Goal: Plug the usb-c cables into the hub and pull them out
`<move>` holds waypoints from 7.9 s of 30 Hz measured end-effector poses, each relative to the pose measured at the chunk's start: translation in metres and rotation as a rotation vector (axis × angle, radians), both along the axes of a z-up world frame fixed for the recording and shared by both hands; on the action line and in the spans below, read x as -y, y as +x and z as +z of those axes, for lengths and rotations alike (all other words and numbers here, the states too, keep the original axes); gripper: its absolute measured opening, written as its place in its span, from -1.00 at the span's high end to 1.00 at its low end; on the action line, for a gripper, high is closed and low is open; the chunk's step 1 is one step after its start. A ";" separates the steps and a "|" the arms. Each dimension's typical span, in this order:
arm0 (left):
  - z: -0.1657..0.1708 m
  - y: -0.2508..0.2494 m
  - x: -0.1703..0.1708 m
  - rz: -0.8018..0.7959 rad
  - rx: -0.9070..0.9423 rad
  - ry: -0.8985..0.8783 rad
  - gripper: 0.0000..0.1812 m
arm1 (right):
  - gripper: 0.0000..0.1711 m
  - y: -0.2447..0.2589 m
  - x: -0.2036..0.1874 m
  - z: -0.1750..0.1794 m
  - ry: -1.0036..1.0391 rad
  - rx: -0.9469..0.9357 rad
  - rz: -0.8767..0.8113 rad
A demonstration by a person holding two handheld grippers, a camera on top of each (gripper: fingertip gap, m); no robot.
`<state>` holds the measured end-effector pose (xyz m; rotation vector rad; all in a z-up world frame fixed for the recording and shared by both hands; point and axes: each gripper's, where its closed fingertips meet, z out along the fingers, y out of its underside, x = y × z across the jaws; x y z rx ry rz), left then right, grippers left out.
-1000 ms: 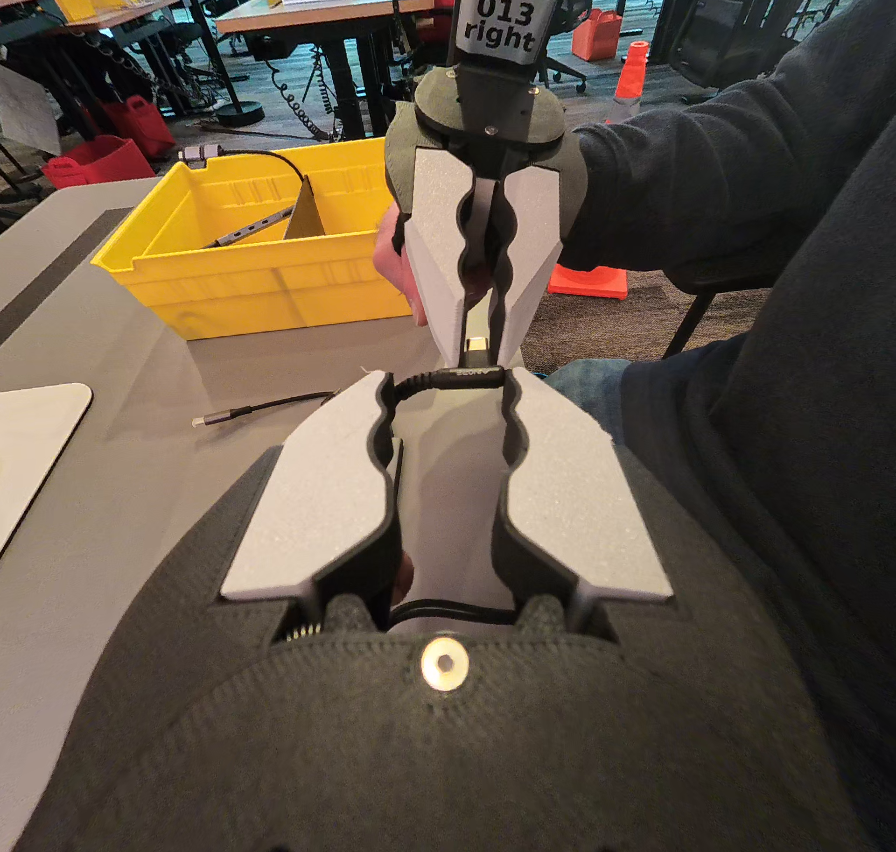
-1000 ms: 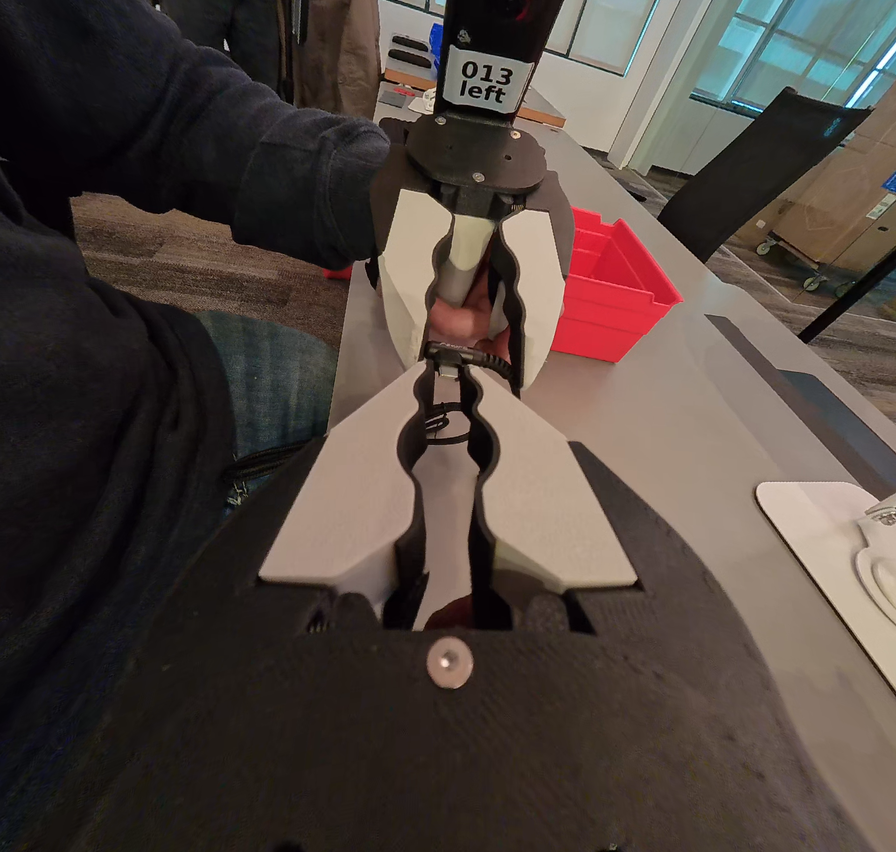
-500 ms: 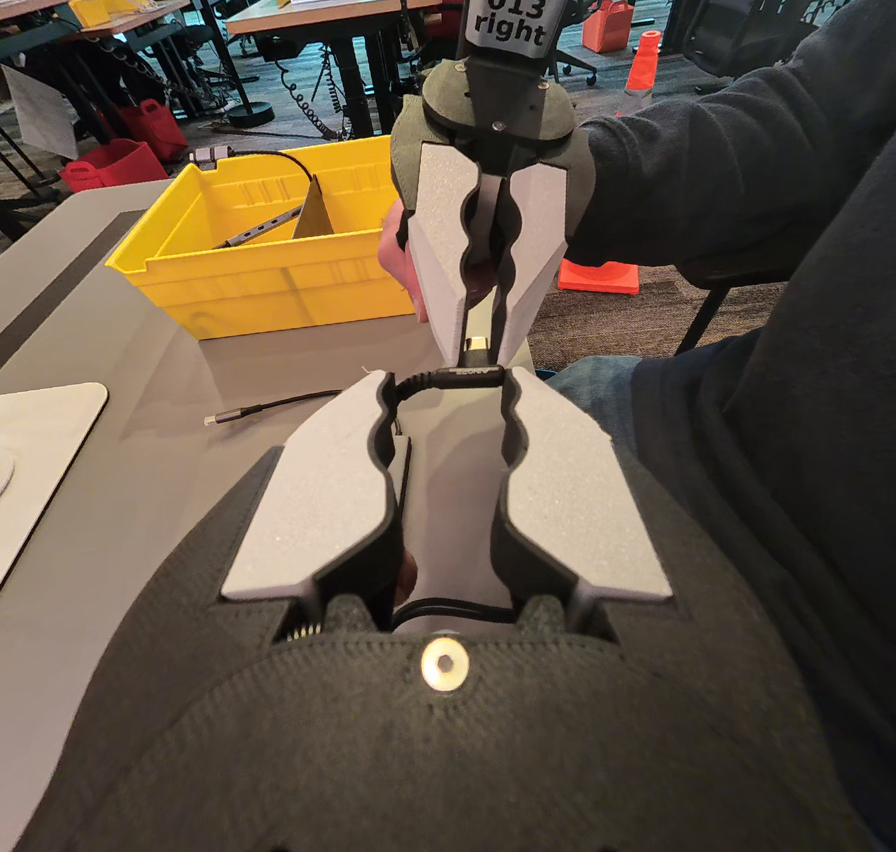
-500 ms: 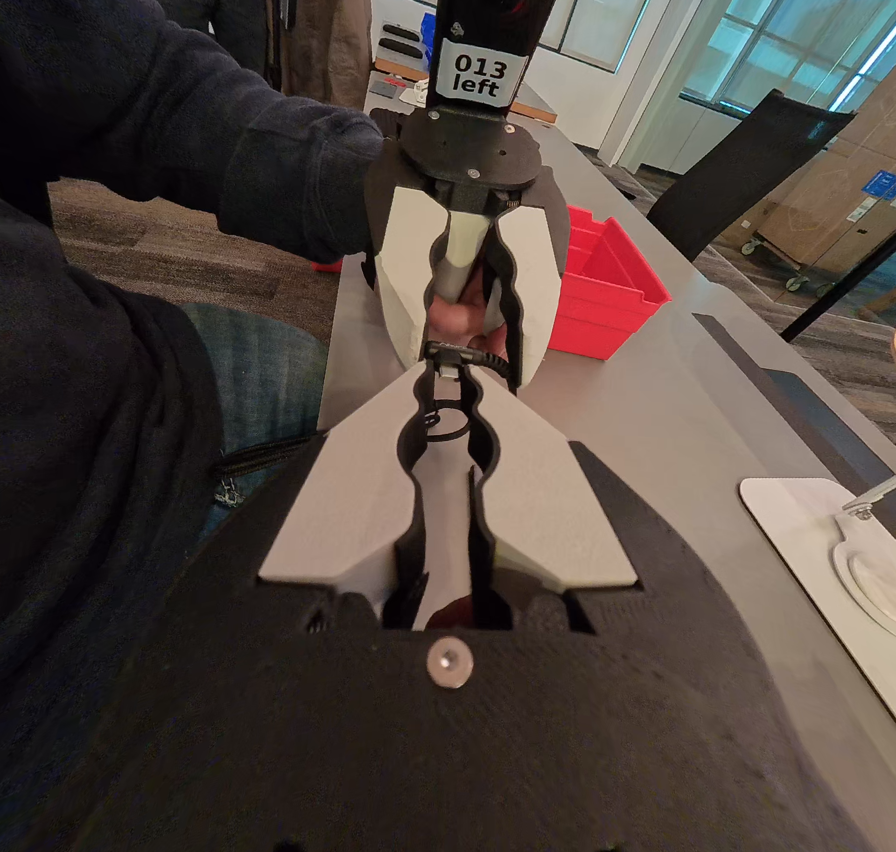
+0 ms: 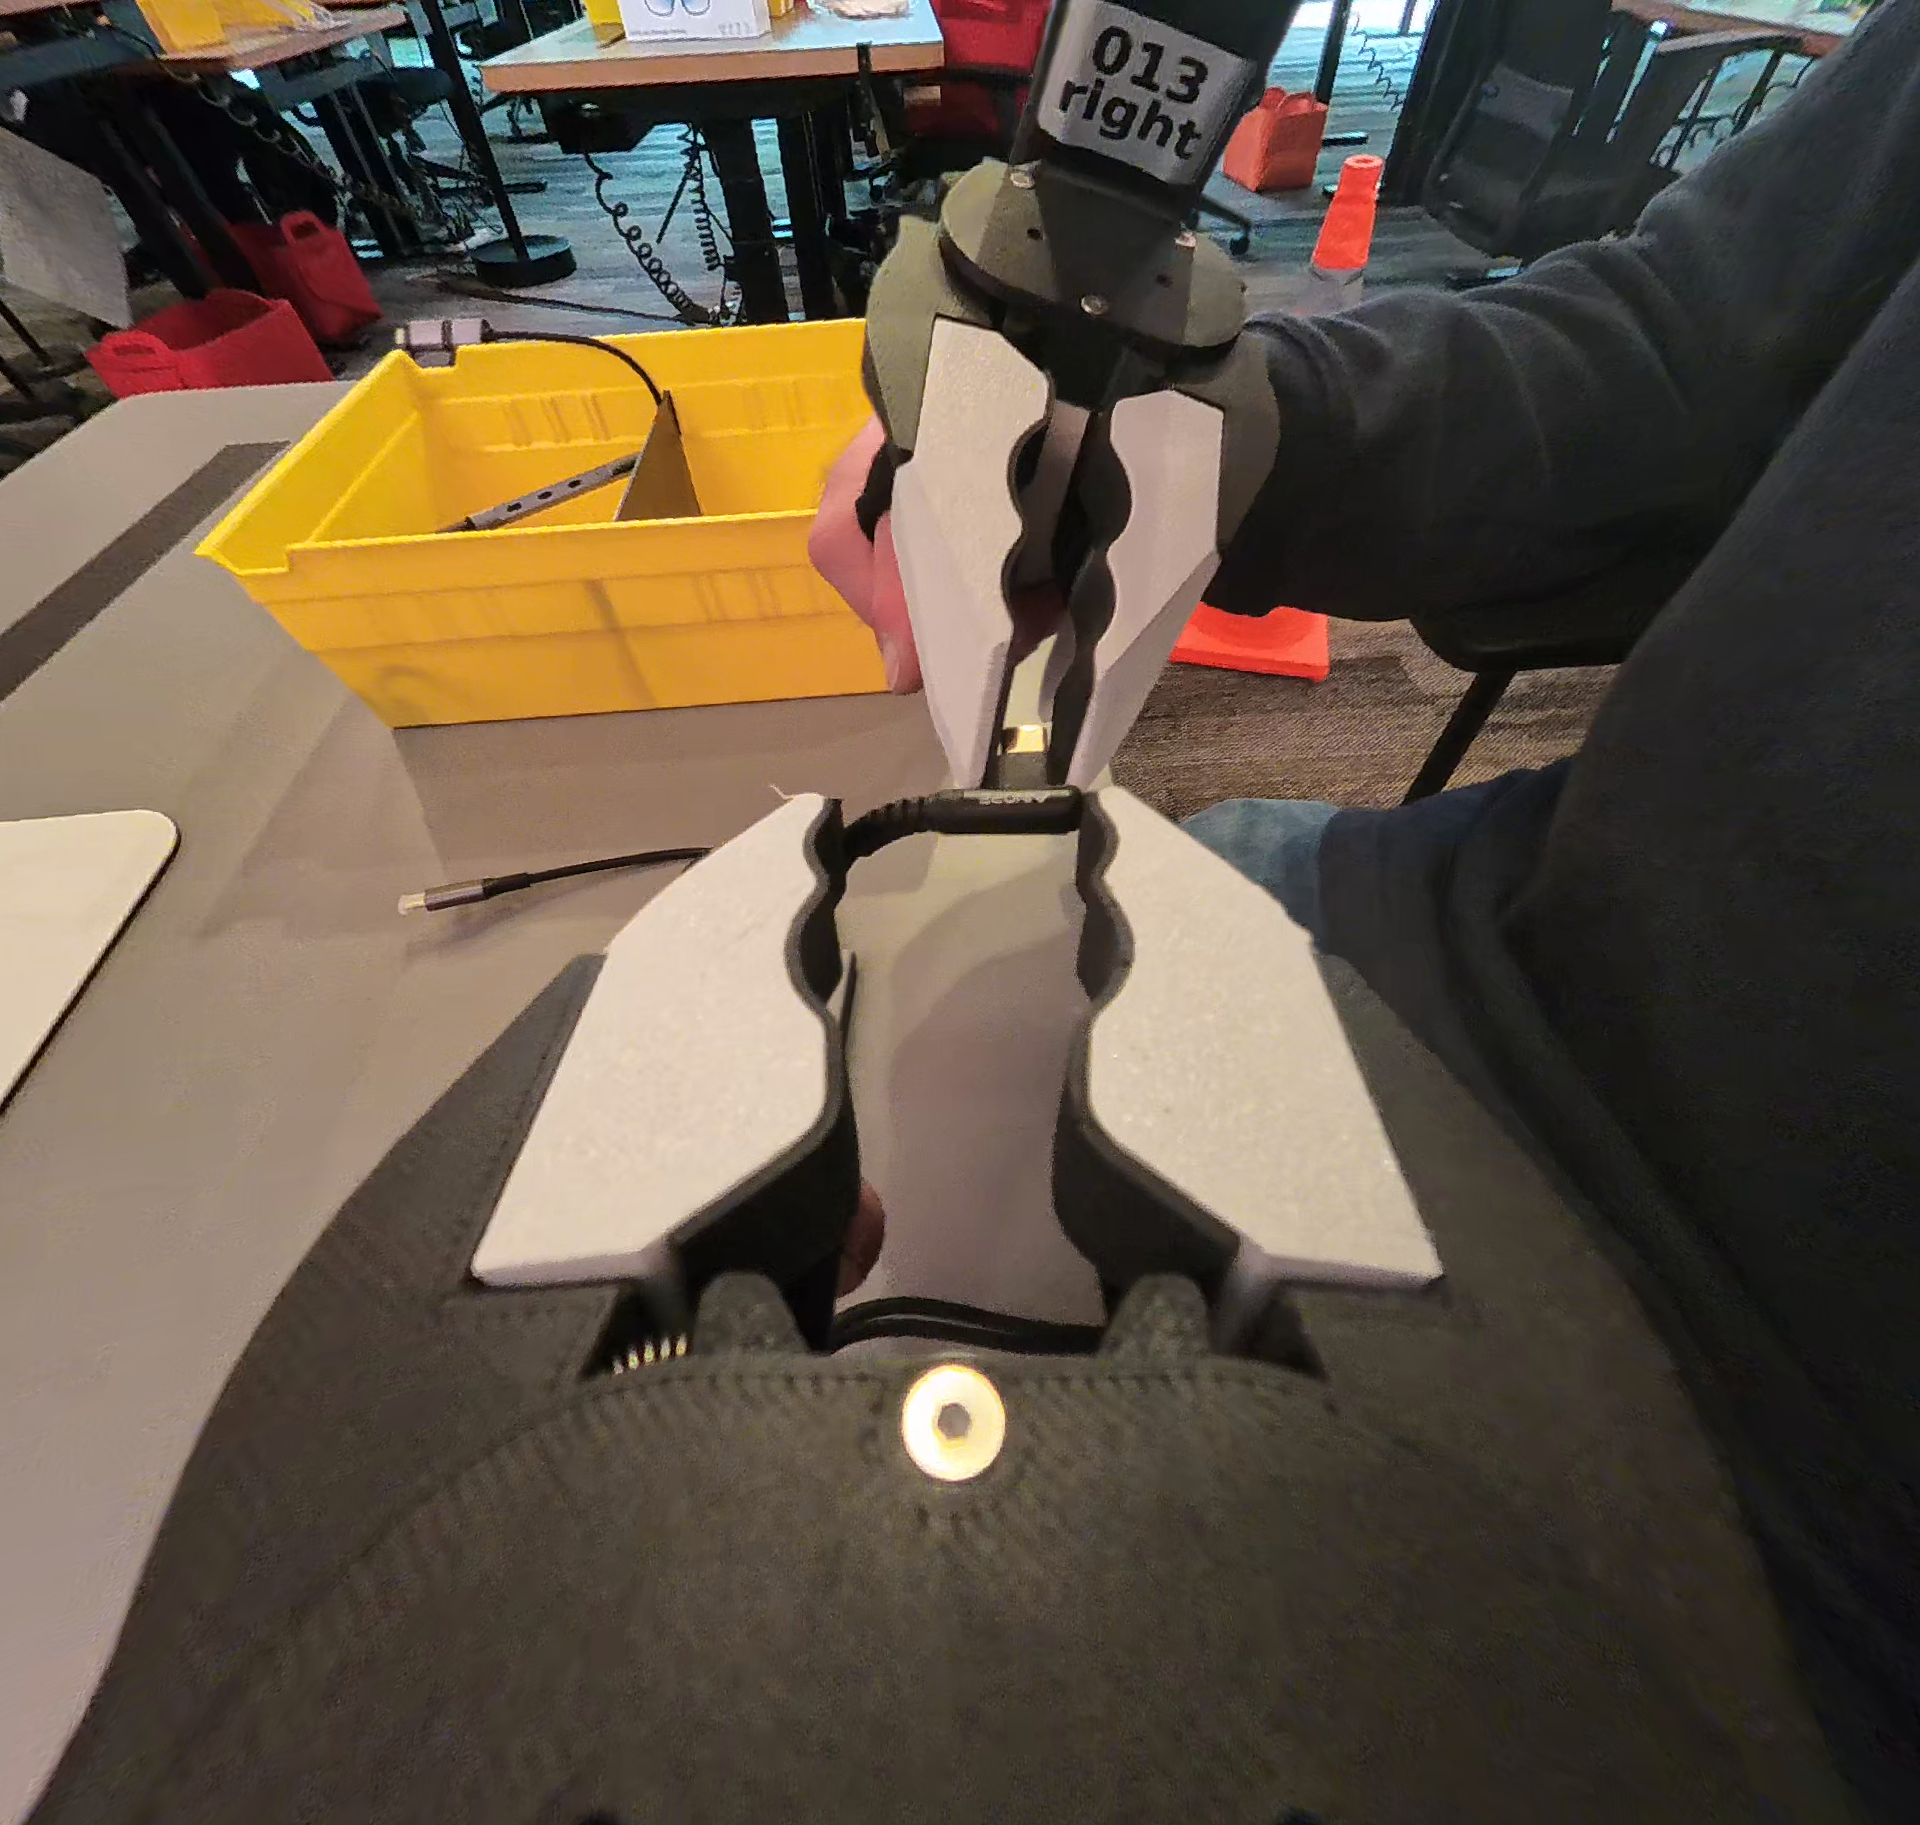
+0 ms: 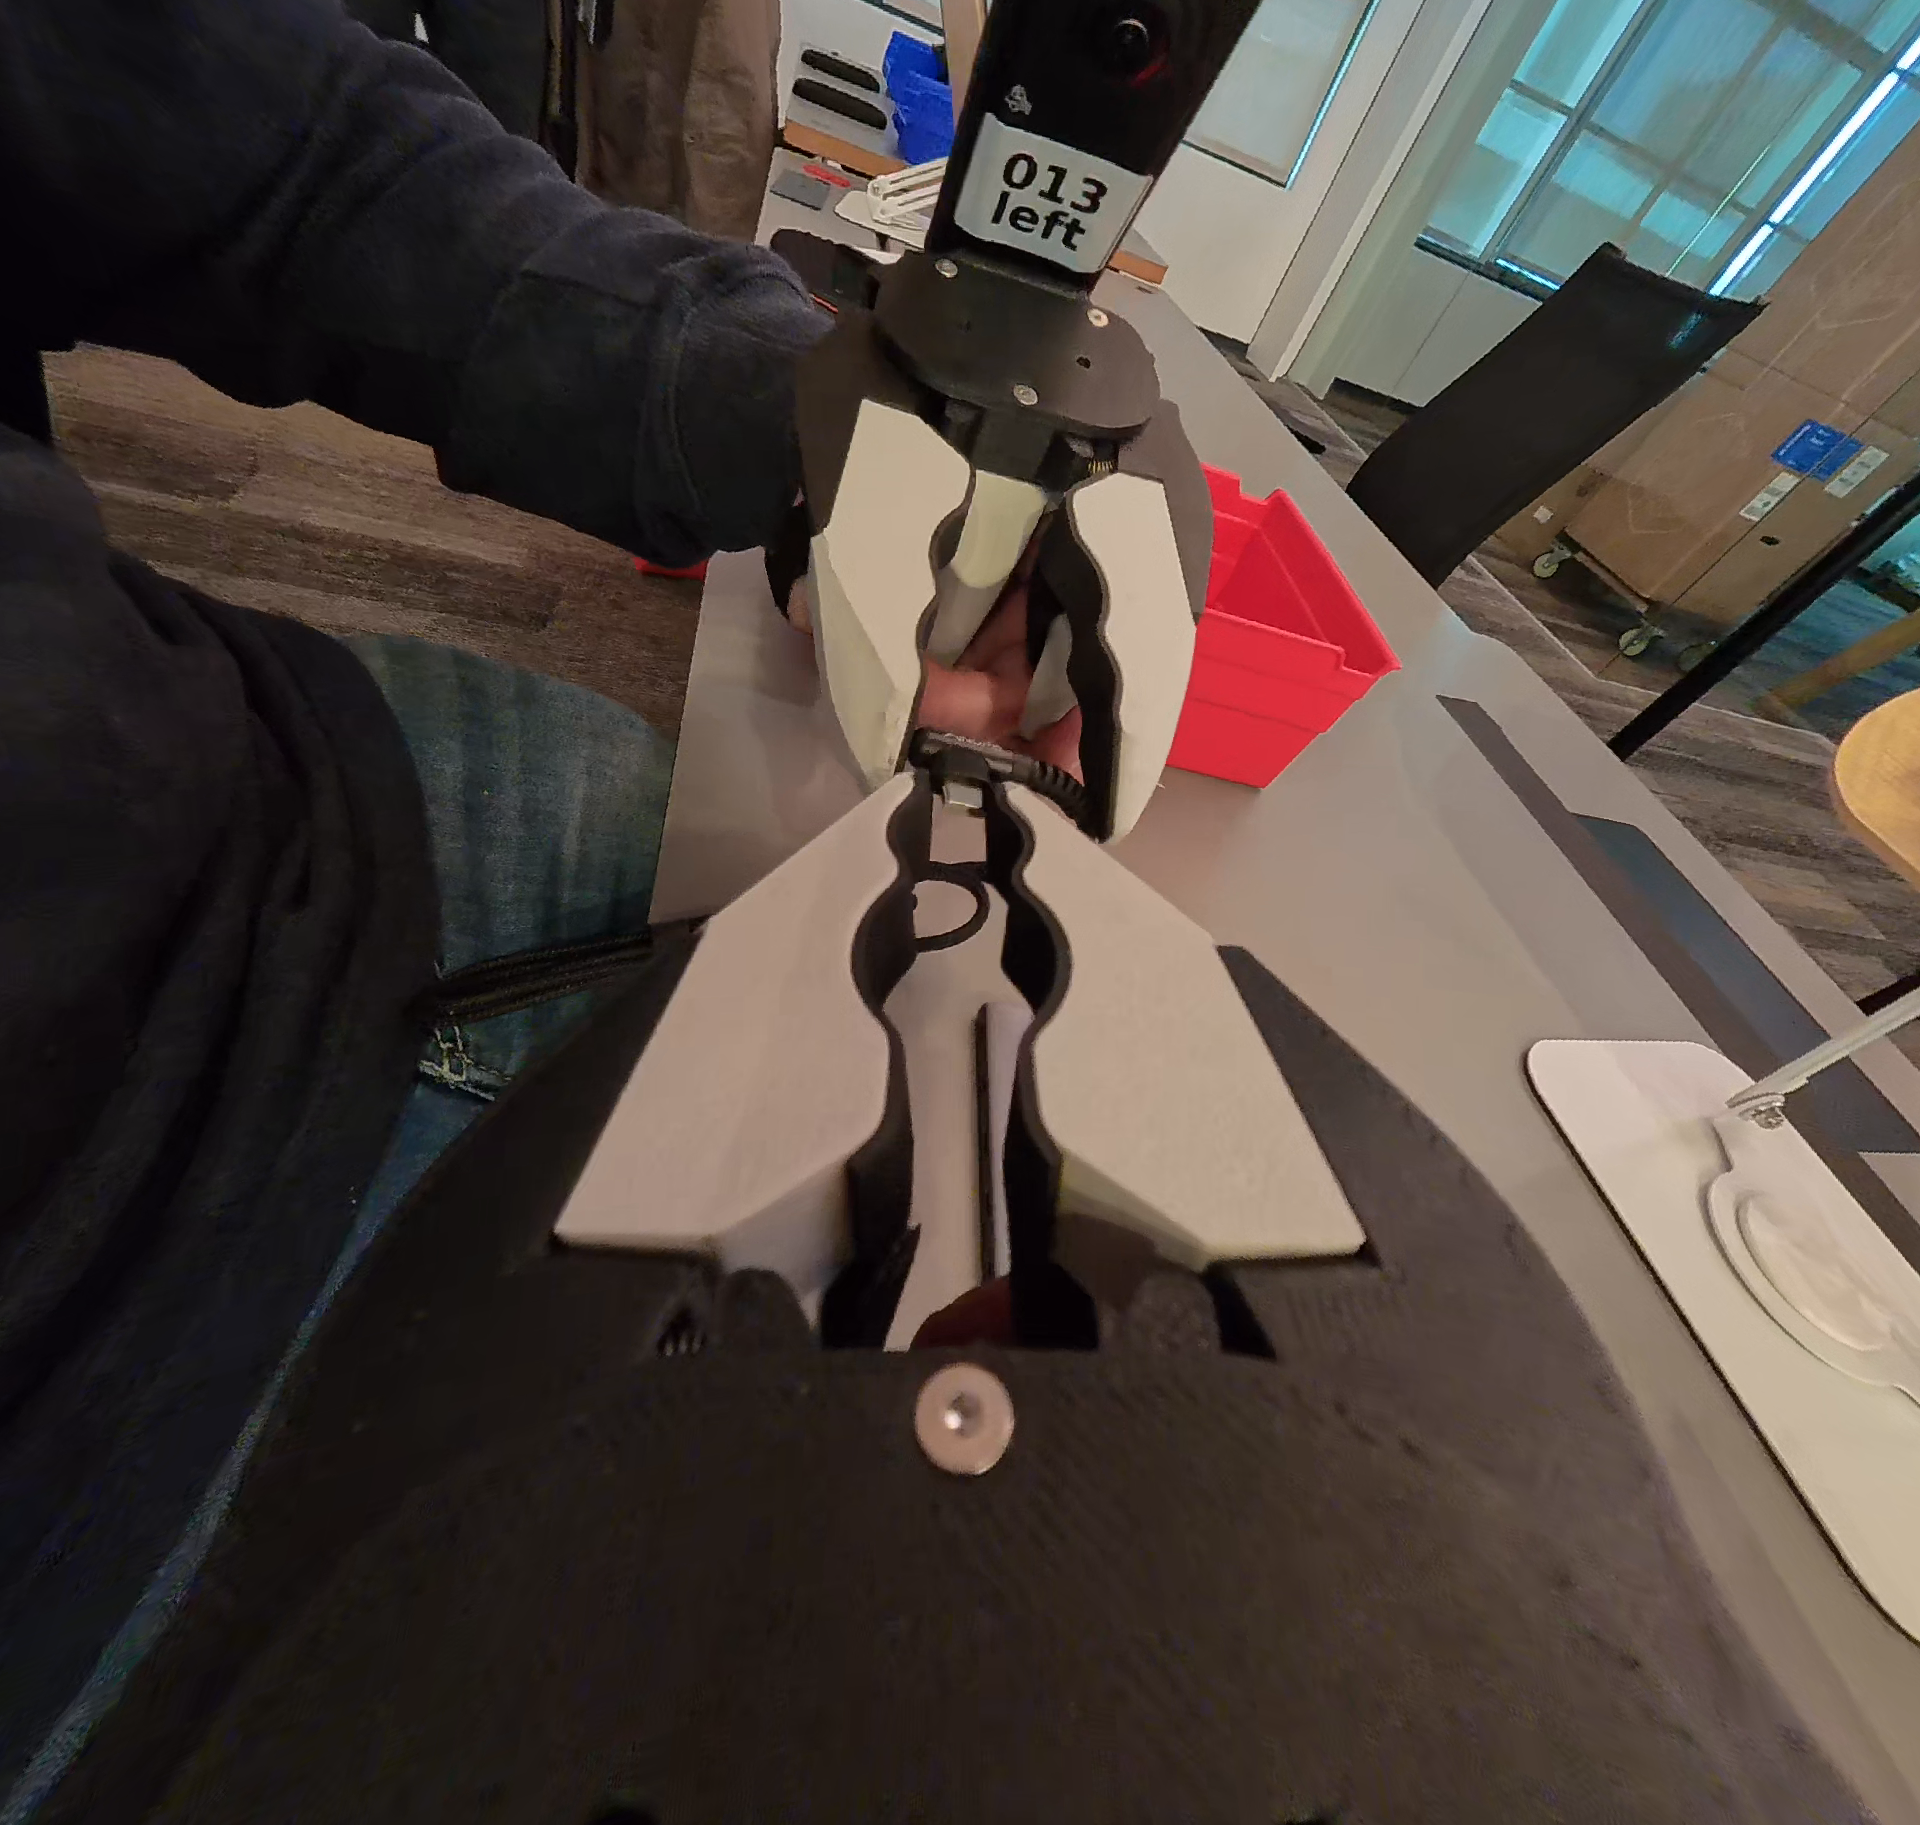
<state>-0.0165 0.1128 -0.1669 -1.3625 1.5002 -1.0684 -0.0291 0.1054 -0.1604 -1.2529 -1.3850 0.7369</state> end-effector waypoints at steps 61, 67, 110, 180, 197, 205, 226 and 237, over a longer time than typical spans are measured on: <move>0.008 -0.032 -0.043 0.154 -0.078 0.090 0.54 | 0.61 0.018 -0.063 -0.131 -0.151 0.620 -0.341; 0.011 -0.035 -0.046 0.163 -0.077 0.098 0.54 | 0.70 0.028 -0.071 -0.155 -0.186 0.750 -0.388; 0.014 -0.050 -0.057 0.208 -0.087 0.111 0.54 | 0.42 0.027 0.005 -0.157 -0.289 0.799 -0.212; 0.017 -0.033 -0.047 0.151 0.079 -0.255 0.54 | 0.93 -0.030 -0.055 0.021 0.799 0.336 -0.480; 0.015 -0.033 -0.048 0.163 0.068 -0.260 0.54 | 1.00 -0.025 -0.057 0.021 0.808 0.353 -0.494; 0.017 -0.030 -0.050 0.181 0.104 -0.270 0.54 | 1.00 -0.022 -0.057 0.020 0.753 0.333 -0.496; 0.020 -0.028 -0.049 0.188 0.126 -0.203 0.56 | 0.99 -0.020 -0.055 0.022 0.699 0.295 -0.488; 0.017 -0.033 -0.054 0.200 0.113 -0.200 0.56 | 0.92 -0.007 -0.056 0.024 0.670 0.306 -0.505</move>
